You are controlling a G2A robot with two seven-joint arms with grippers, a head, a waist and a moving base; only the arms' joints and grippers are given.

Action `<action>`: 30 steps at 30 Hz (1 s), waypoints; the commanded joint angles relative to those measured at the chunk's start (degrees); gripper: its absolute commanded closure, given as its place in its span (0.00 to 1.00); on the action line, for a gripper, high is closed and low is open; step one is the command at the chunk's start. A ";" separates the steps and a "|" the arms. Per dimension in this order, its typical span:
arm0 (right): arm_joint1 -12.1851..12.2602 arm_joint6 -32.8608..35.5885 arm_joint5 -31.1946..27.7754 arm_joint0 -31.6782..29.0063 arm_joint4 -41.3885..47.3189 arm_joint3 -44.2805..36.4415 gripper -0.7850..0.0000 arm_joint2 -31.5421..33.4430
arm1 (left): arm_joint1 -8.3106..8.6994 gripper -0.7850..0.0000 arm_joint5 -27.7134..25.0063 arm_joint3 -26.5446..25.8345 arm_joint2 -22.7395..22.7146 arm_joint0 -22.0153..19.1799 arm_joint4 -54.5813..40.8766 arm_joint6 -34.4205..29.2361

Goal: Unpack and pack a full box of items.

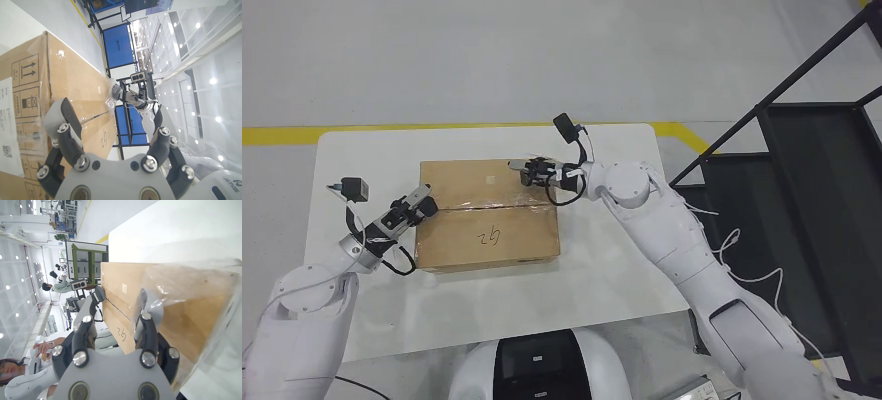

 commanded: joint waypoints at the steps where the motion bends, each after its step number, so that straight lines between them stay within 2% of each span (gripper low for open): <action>1: 0.14 0.11 0.16 -0.44 -0.29 -0.62 1.00 0.30 | 0.01 0.00 0.11 -0.07 0.11 -0.06 0.12 -0.06; 8: 0.28 1.76 0.09 -1.71 -0.29 -4.21 1.00 0.00 | 0.05 0.00 -0.13 -0.15 -0.09 -0.03 0.33 0.96; 12: 0.16 2.44 0.41 -2.02 -0.67 -5.47 1.00 -1.02 | 0.14 0.00 -1.99 -0.92 -1.37 0.80 -1.70 1.05; 16: -0.18 1.68 0.51 -1.79 -1.17 -4.78 1.00 -2.34 | 0.39 0.00 -4.29 -1.83 -4.06 2.20 -5.34 0.10; 22: -0.53 1.18 -0.51 -1.30 -1.29 -4.48 1.00 -3.32 | 0.60 0.00 -4.76 -1.41 -8.48 4.35 -6.60 4.70; 26: -0.60 2.09 -1.47 -1.01 -1.61 -4.27 1.00 -3.70 | 0.56 0.00 -2.99 0.99 -8.46 3.23 -5.81 6.47; 30: -0.70 3.22 -1.78 -0.59 -3.32 -3.89 1.00 -4.84 | 0.29 0.00 -0.91 4.37 -5.53 0.24 -3.61 6.94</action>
